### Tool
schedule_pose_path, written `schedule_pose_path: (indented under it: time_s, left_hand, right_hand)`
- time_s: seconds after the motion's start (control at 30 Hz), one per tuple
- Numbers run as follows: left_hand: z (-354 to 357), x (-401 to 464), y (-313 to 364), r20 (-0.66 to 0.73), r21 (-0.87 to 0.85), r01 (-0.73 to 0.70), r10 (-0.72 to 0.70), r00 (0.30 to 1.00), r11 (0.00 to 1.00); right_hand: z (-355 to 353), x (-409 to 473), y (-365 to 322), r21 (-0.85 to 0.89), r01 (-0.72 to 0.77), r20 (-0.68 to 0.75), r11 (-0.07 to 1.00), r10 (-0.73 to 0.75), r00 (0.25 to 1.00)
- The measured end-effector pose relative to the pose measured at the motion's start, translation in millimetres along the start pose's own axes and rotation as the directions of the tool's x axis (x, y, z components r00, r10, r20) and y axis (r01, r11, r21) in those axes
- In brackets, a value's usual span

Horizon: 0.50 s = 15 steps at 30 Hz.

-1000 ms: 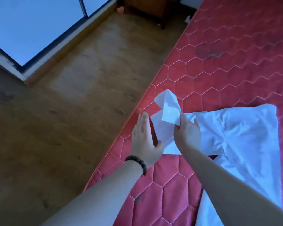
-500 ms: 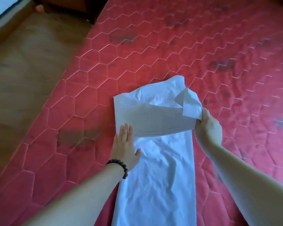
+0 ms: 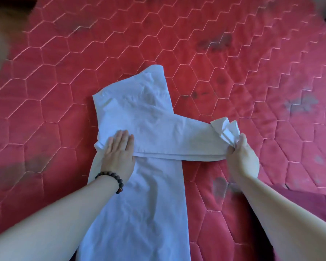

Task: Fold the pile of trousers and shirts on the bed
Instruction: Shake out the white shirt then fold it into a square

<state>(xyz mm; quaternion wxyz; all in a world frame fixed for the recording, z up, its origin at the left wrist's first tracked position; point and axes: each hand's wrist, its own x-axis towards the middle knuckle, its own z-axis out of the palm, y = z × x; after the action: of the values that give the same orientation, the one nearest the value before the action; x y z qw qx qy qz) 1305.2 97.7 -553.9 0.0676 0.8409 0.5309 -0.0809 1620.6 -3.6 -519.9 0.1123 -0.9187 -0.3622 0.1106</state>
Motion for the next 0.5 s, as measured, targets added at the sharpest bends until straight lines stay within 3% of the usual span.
schedule_pose_path:
  time_s: [0.1, 0.27, 0.43, 0.5]
  left_hand:
    - [-1.0, 2.6, -4.7, 0.008, 0.083, -0.004, 0.003, 1.0, 0.997]
    - [-6.0, 2.1, -15.3, 0.002, 0.095, 0.021, -0.021, 1.0, 0.995]
    - [-6.6, 4.1, -31.0, -0.011, 0.068, 0.096, -0.096, 0.995, 0.993]
    - [-6.2, 3.4, -36.7, -0.014, 0.035, 0.092, -0.092, 0.996, 0.995]
  right_hand:
    - [6.0, -8.8, 5.1, 0.04, -0.05, -0.002, 0.998, 0.05, 0.999]
    - [2.2, -18.4, -0.8, 0.01, -0.046, -0.13, 0.999, 0.047, 0.99]
    - [3.4, -15.0, -6.6, 0.13, -0.294, -0.14, 0.947, 0.311, 0.94]
    - [5.7, -16.2, -12.4, 0.106, -0.322, -0.144, 0.941, 0.335, 0.931]
